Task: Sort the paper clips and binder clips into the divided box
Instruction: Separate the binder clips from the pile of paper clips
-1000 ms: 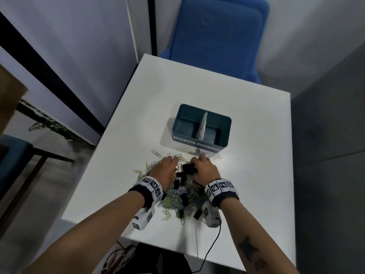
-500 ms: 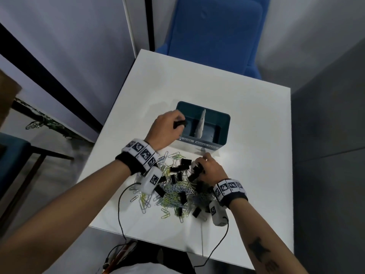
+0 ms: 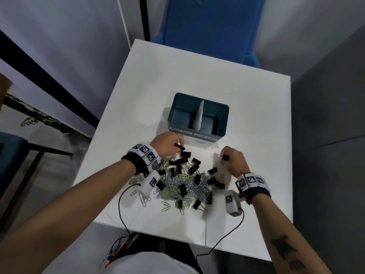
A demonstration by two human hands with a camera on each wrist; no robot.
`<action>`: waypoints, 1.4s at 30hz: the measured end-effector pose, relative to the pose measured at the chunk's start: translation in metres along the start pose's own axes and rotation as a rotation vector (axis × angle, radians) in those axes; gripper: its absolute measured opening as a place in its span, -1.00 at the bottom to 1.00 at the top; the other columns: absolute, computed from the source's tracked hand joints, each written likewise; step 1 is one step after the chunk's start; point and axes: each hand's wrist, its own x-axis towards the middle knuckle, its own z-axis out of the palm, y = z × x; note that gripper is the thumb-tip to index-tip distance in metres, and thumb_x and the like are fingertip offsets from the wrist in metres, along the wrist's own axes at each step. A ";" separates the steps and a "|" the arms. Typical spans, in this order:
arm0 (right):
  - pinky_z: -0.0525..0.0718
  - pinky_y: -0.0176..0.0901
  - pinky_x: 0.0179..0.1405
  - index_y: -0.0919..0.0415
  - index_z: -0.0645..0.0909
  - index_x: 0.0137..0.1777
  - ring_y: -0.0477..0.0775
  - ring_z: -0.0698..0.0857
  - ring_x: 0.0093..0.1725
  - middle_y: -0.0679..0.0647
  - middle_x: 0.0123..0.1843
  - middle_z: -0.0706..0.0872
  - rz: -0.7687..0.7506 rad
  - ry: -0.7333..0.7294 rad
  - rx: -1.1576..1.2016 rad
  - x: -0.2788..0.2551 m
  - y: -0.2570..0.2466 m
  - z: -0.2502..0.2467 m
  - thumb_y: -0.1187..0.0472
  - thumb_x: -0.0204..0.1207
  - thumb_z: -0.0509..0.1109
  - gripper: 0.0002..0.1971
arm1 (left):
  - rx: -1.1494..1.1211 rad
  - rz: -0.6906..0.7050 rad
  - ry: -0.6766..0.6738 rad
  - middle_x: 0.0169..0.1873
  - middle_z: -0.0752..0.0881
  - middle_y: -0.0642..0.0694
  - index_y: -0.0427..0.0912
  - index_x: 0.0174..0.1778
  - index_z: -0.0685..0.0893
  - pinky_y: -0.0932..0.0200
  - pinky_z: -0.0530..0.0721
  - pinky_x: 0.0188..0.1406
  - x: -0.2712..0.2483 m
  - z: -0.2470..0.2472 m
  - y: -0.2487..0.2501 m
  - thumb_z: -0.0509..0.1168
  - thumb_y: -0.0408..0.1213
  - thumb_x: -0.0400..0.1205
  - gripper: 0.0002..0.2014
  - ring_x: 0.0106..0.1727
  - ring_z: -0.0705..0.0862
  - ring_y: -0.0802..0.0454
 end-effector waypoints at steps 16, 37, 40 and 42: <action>0.62 0.13 -0.06 0.23 0.59 0.18 0.36 0.56 0.11 0.32 0.15 0.61 0.093 0.202 -0.319 -0.013 0.039 -0.012 0.23 0.46 0.40 -0.71 | 0.397 -0.358 0.217 0.18 0.52 -0.17 -0.10 0.17 0.55 -0.10 0.59 0.03 -0.038 -0.032 -0.120 0.33 -0.30 0.54 -0.72 0.21 0.46 -0.18; 0.63 0.04 -0.29 0.20 0.53 0.14 0.31 0.65 -0.09 0.18 0.07 0.53 -0.134 -0.109 -0.245 -0.024 -0.066 0.074 0.26 0.36 0.50 -0.64 | 0.480 0.142 0.081 0.33 0.42 -0.27 -0.26 0.22 0.48 -0.03 0.64 -0.15 0.012 0.065 0.004 0.39 -0.43 0.47 -0.59 0.37 0.38 -0.24; 0.66 0.04 -0.26 0.22 0.54 0.09 0.32 0.67 -0.17 0.18 0.02 0.58 -0.087 -0.063 -0.178 -0.023 -0.065 0.070 0.26 0.38 0.51 -0.69 | 0.433 0.108 0.134 0.25 0.44 -0.27 -0.30 0.12 0.49 -0.04 0.63 -0.29 0.011 0.062 0.004 0.34 -0.53 0.45 -0.66 0.15 0.51 -0.23; 0.60 -0.03 -0.29 0.22 0.61 0.04 0.32 0.69 -0.18 0.17 -0.05 0.63 -0.081 -0.033 -0.171 -0.022 -0.064 0.066 0.29 0.41 0.47 -0.79 | 0.384 0.122 0.146 0.18 0.49 -0.27 -0.31 0.01 0.53 -0.07 0.65 -0.31 0.009 0.060 0.001 0.31 -0.58 0.45 -0.75 -0.04 0.59 -0.24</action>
